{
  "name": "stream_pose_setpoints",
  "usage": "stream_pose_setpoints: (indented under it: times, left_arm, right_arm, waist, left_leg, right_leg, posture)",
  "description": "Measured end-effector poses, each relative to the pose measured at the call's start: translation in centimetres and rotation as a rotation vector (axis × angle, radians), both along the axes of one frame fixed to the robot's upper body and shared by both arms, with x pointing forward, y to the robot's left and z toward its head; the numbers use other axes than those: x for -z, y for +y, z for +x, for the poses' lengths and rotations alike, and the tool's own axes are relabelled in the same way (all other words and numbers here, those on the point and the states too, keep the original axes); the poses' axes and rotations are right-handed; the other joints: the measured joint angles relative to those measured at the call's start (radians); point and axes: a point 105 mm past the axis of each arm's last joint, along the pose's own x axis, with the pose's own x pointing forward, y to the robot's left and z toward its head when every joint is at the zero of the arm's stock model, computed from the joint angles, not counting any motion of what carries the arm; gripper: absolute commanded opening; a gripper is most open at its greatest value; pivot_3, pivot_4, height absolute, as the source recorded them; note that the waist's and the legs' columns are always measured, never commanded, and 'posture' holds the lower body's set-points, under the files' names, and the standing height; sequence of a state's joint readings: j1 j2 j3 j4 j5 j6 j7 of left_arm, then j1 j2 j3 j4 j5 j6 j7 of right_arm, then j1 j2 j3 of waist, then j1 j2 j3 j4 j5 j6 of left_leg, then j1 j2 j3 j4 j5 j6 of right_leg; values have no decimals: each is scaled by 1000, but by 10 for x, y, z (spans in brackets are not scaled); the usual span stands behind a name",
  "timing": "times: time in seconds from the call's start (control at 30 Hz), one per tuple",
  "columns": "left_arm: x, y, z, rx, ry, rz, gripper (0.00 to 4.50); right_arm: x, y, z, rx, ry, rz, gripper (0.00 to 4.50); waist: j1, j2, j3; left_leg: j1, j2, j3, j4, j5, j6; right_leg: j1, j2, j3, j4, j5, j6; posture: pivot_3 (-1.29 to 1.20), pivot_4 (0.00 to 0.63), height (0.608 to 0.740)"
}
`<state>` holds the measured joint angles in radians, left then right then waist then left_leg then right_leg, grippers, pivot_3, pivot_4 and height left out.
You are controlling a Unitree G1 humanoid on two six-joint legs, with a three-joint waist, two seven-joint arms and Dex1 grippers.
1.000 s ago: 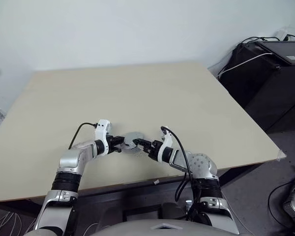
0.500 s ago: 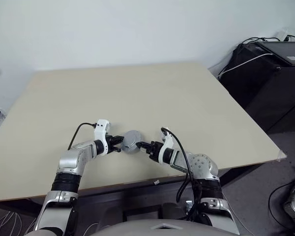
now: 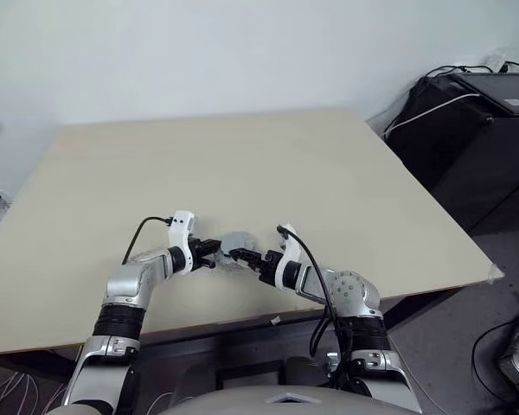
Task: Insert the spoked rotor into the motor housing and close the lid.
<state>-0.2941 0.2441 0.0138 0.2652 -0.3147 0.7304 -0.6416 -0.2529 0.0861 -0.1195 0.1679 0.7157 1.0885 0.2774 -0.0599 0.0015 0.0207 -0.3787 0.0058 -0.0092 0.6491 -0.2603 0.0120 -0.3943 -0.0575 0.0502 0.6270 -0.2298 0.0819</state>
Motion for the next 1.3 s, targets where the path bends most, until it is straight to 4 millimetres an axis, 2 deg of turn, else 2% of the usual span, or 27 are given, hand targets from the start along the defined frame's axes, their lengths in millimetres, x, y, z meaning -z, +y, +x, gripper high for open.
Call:
stream_pose_setpoints:
  times: [0.23, 0.33, 0.57, 0.63, 1.03, 1.3]
  left_arm:
    - [0, -1, -1, 5, 0, -1, 0]
    - [1, -1, -2, 7, 1, -1, 0]
    - [0, 1, -1, 0, -2, 6, 0]
    - [0, 2, -1, -1, -3, 6, 0]
    - [0, 3, -2, -16, -6, -4, 0]
    - [-1, 3, -18, -98, -31, -81, 0]
  right_arm:
    - [3, -3, 3, 34, 4, -6, 4465]
    - [2, -8, 8, 68, 3, 10, 3858]
    - [2, -11, 10, 89, 12, 5, 1601]
    - [2, -13, 10, 96, 12, 7, 1225]
    - [2, -13, 10, 94, 12, 7, 1225]
    - [-2, -15, 9, 104, 7, 26, 1222]
  waist:
    - [0, 0, 0]
    - [4, 0, 0]
    - [5, 0, 0]
    - [7, 1, 0]
    - [6, 1, 0]
    - [7, 0, 1]
  left_leg:
    - [1, 0, -1, 1, 0, 0]
    - [1, 0, 0, 1, 0, 0]
    - [-1, 0, 0, 0, 0, 0]
    - [-1, 0, 0, 0, 0, 0]
    - [0, 0, 0, 0, 0, 0]
    - [-7, 0, 0, -1, 0, 0]
  right_leg:
    - [-1, 0, 0, 0, 0, 0]
    - [0, 0, 0, 0, 0, 0]
    - [0, 0, 0, 0, 0, 0]
    - [0, 0, 0, 0, 0, 0]
    - [0, 0, 0, 0, 0, 0]
    - [-4, 0, 2, 0, 3, -4]
  posture:
    - [0, 0, 740]
    - [0, 0, 740]
    - [0, 0, 740]
    - [0, 0, 740]
    - [0, 0, 740]
    - [0, 0, 740]
